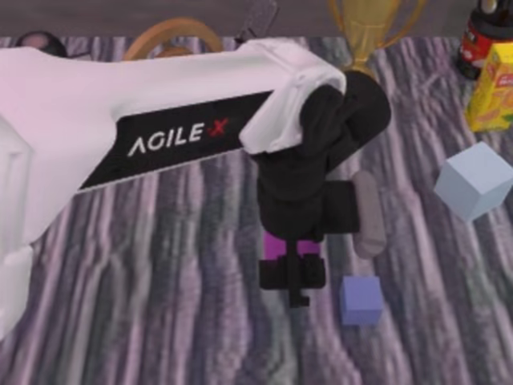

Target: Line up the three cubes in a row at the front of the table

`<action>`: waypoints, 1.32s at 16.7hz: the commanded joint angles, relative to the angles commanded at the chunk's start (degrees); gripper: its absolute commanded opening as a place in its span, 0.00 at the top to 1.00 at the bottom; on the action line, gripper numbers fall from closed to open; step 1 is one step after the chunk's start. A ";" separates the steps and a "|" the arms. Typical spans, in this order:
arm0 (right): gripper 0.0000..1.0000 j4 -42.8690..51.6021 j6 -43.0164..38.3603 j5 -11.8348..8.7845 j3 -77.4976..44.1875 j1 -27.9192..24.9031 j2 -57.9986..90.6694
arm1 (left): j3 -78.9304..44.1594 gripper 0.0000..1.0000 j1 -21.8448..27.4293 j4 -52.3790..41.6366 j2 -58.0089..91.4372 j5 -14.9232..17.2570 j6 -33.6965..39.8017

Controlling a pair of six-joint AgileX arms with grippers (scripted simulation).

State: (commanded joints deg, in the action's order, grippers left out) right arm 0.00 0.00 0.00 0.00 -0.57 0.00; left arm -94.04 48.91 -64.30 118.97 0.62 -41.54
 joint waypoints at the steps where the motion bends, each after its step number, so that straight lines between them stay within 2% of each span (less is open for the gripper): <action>1: 0.00 0.00 0.00 0.00 0.00 0.00 0.00 | 0.89 1.00 -0.02 1.37 0.51 0.01 0.07; 6: 0.00 0.00 0.00 0.00 0.00 0.00 0.00 | 6.85 1.00 0.23 11.42 4.34 0.05 0.14; 11: 0.00 0.00 0.00 0.00 0.00 0.00 0.00 | 7.64 1.00 0.32 12.56 4.96 0.04 0.10; 22: 0.00 0.00 0.00 0.00 0.00 0.00 0.00 | 7.64 0.17 0.32 12.56 4.96 0.04 0.10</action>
State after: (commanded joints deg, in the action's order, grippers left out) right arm 0.00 0.00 0.00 0.00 -0.57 0.00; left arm -86.40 49.23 -51.74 123.93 0.66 -41.44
